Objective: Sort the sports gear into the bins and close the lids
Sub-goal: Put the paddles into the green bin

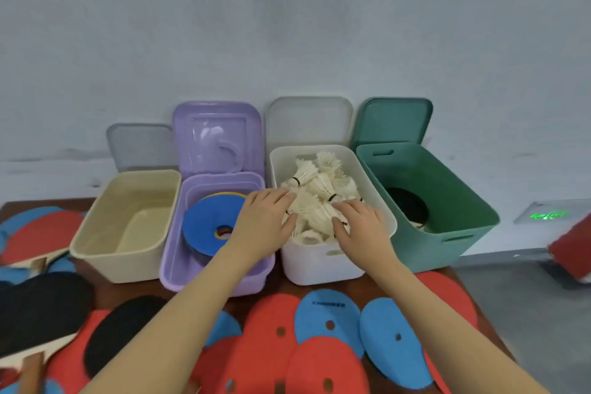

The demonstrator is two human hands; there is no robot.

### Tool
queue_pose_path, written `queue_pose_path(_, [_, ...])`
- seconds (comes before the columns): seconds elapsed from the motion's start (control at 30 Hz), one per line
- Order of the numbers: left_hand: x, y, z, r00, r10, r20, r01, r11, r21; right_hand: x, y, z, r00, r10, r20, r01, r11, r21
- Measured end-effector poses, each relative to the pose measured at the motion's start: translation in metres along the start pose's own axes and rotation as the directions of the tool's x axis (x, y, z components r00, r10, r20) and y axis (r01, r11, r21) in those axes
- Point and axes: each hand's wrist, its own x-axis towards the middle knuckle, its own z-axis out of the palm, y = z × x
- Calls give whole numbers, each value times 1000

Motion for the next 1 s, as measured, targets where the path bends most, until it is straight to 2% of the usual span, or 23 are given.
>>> queue_pose_path(0.1, [-45,-40,-17,998,-41,41,41,999,7,-15,-52,25,1000,-1,8,1,1000,20])
queue_pose_path(0.33, [-137,-108,-44,977,-203,62,203,979,-2,-47,-143,73,980,-147,135,127,981,145])
queue_pose_path(0.43, [-173,-124,-44,955,-288,75,291,956,-34,-59,-164,92,960,-226,163,195,963,186])
queue_pose_path(0.63, [-234,-137,-26,891,-447,83,445,895,45,-84,-185,131,890,-347,295,253,915,314])
queue_pose_path(0.73, [-259,-151,-14,835,-518,186,511,855,84,-95,-197,152,857,-324,402,217,932,289])
queue_pose_path(0.9, [-292,-178,6,679,-571,461,547,813,201,-110,-217,189,753,-226,618,174,974,145])
queue_pose_path(1.0, [-297,-199,9,643,-559,523,541,815,206,-118,-227,208,700,-143,700,164,986,37])
